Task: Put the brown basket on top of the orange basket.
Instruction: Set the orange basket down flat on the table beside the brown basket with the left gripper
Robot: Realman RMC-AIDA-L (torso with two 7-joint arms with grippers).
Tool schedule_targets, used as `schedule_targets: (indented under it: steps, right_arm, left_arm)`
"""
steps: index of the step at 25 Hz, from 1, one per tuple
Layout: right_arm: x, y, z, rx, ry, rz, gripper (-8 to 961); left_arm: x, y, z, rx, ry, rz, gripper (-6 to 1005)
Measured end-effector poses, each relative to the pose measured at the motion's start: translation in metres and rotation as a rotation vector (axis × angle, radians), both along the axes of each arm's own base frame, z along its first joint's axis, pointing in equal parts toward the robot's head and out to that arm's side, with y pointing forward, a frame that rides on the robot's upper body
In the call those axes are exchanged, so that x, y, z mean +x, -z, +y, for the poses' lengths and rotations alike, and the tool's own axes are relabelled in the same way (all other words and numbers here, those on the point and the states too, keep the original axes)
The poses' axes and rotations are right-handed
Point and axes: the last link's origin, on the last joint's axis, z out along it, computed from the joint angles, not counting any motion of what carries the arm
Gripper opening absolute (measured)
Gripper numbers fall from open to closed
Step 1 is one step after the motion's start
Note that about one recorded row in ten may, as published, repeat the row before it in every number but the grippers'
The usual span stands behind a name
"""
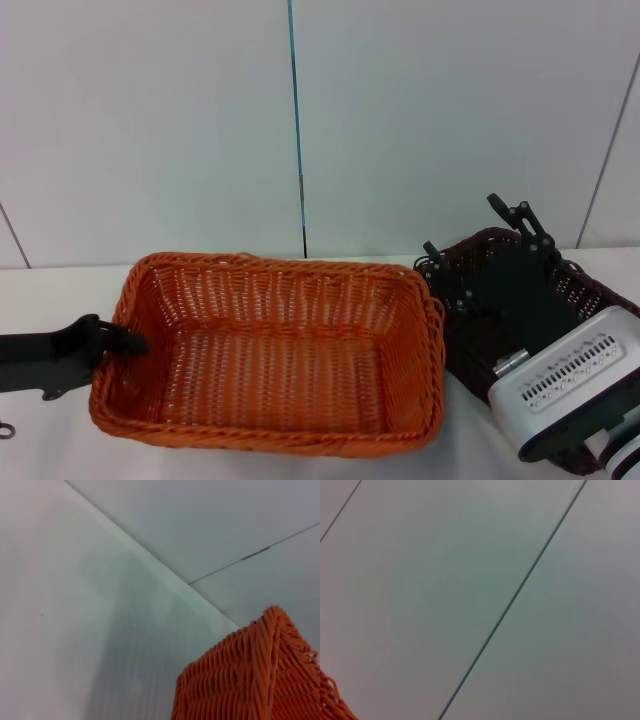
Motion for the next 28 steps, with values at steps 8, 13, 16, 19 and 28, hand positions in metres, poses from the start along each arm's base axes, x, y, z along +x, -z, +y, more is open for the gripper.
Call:
schedule_targets:
  steps: [8,13,16,19,28]
  right_arm:
    - [-0.002,0.001,-0.001,0.003,-0.005,-0.01,832]
    - [-0.003,0.001,-0.001,0.001,-0.008,-0.007,832]
    - [-0.005,0.001,-0.001,-0.002,-0.011,-0.005,832]
    - [-0.005,0.001,-0.001,-0.003,-0.012,-0.005,831]
    - [-0.005,0.0,-0.001,-0.003,-0.014,-0.01,831]
  left_arm:
    - [-0.01,0.017,0.005,0.015,-0.017,-0.003,228]
    - [-0.017,0.031,0.009,0.013,-0.024,-0.015,228]
    - [-0.019,0.035,0.011,0.032,-0.019,-0.028,228]
    - [-0.022,0.041,0.014,0.047,-0.022,-0.029,227]
    - [-0.029,0.056,0.013,0.049,-0.04,-0.022,227]
